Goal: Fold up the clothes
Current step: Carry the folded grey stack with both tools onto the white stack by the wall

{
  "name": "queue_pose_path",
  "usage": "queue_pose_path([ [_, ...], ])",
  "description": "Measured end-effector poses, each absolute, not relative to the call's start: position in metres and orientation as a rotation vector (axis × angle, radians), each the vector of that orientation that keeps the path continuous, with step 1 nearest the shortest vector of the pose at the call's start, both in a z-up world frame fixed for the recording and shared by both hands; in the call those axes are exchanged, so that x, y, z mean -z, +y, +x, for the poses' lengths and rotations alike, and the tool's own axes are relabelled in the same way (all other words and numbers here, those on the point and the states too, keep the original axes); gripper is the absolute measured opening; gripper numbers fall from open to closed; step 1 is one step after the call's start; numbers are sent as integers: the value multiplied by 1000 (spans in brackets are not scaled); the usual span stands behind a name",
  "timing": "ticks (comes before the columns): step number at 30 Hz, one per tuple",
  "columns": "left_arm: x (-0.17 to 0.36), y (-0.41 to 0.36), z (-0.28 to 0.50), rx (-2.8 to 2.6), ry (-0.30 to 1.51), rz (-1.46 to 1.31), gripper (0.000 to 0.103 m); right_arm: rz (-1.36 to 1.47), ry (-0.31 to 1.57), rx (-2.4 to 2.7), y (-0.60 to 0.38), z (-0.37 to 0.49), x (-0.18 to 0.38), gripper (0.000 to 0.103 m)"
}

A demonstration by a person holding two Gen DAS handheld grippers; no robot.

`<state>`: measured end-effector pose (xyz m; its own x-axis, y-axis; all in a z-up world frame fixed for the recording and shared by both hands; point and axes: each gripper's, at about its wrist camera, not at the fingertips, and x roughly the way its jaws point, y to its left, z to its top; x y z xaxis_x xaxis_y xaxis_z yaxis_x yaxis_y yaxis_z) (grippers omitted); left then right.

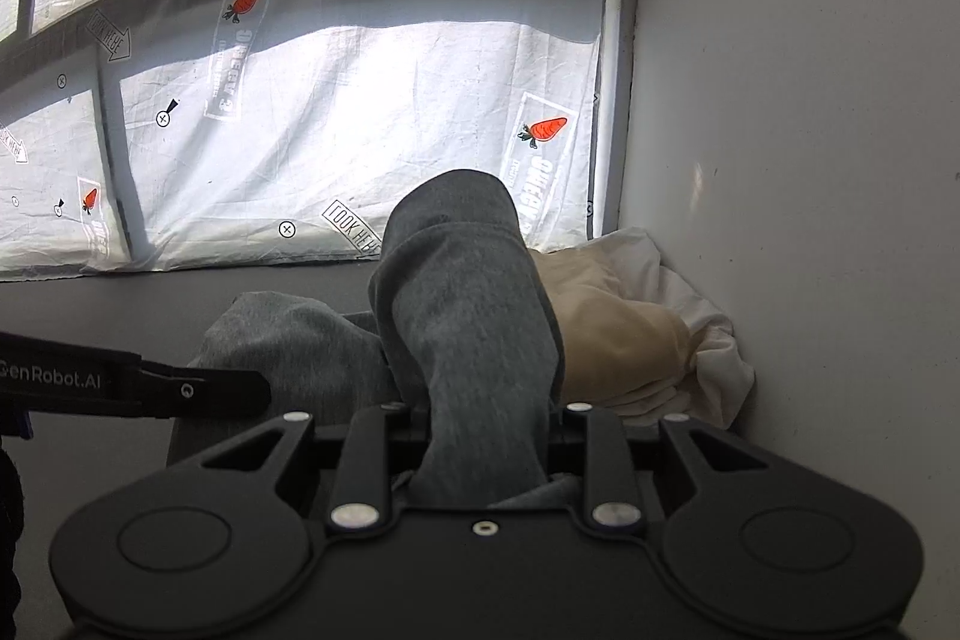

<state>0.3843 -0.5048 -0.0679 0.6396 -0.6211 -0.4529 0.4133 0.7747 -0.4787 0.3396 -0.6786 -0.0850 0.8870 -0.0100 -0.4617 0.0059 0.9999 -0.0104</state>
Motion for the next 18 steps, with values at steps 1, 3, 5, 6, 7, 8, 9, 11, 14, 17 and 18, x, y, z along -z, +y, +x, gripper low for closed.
queue_pose_path([
  [1,66,-513,393,614,639,-342,11,-5,473,18,-688,344,83,27],
  [3,63,-525,409,635,629,-325,11,5,460,33,-705,357,79,27],
  [5,59,-537,428,650,611,-306,11,10,439,42,-718,372,73,27],
  [6,59,-541,437,654,602,-302,11,10,429,42,-724,381,70,27],
  [7,57,-544,449,654,593,-305,11,9,419,38,-730,391,68,27],
  [8,55,-548,460,654,584,-307,11,8,408,34,-736,401,65,27],
  [9,54,-551,473,654,577,-311,11,6,399,29,-742,412,63,27],
  [11,52,-557,497,654,564,-316,11,-3,383,21,-752,437,60,27],
  [14,54,-570,536,638,546,-286,11,2,369,14,-768,477,61,27],
  [17,71,-586,576,560,571,-212,16,-21,403,24,-783,522,77,33],
  [18,82,-591,589,517,587,-190,17,-60,420,42,-785,535,85,41],
])
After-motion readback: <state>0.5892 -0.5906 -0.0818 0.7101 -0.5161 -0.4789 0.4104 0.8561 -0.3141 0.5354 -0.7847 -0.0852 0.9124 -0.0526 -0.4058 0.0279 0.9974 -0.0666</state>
